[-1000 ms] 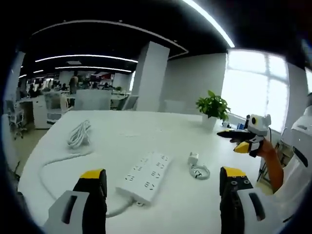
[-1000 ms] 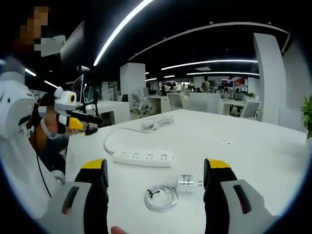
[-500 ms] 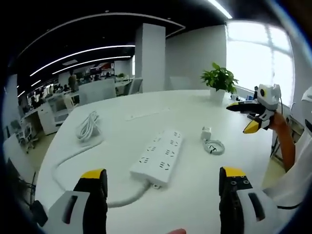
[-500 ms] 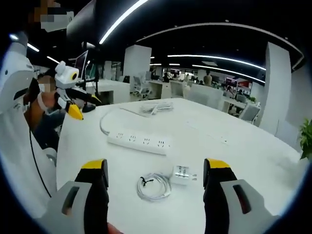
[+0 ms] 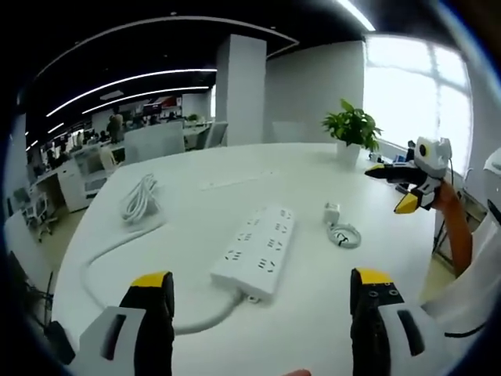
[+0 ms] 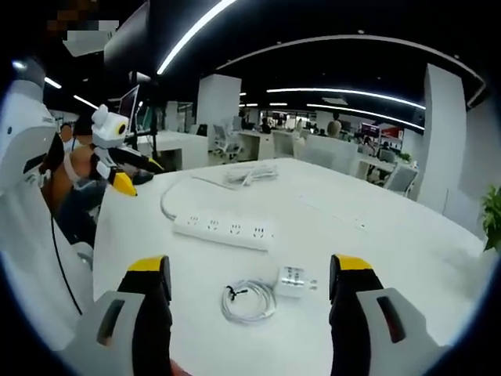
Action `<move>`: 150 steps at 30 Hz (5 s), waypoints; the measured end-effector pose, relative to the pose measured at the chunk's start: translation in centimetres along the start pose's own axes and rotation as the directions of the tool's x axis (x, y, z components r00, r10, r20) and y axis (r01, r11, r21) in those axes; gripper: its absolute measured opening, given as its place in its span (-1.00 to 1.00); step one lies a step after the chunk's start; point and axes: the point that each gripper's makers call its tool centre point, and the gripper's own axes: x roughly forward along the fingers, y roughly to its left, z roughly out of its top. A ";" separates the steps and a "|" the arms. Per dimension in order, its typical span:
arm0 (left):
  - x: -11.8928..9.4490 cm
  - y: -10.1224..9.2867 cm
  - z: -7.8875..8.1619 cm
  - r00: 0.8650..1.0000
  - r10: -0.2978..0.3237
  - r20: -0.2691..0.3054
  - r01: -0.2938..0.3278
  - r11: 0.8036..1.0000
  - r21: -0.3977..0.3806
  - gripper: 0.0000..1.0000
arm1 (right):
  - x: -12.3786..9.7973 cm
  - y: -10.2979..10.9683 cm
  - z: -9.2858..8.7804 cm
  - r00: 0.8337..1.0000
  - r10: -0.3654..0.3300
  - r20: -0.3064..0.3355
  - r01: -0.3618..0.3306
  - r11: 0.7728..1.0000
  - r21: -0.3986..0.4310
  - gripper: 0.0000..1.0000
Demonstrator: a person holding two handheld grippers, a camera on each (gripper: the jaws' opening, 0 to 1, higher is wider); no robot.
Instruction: Straighten the power strip on the desk, plug the charger into it
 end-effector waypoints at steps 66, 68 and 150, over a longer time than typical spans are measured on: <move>11.7 0.6 -2.1 0.964 -0.085 -0.252 0.115 0.988 0.106 0.83 | 2.3 1.9 -1.1 0.996 0.080 -0.044 -0.079 0.997 0.026 0.61; 11.8 0.8 -2.9 0.952 -0.078 -0.296 0.117 0.986 0.116 0.71 | 2.3 1.9 -1.1 0.996 0.081 -0.045 -0.080 0.996 0.026 0.61; 12.4 1.6 -4.6 0.891 -0.085 -0.445 0.194 0.959 0.205 0.43 | 18.7 3.7 1.5 0.742 0.407 -0.532 -0.669 0.500 -0.550 0.62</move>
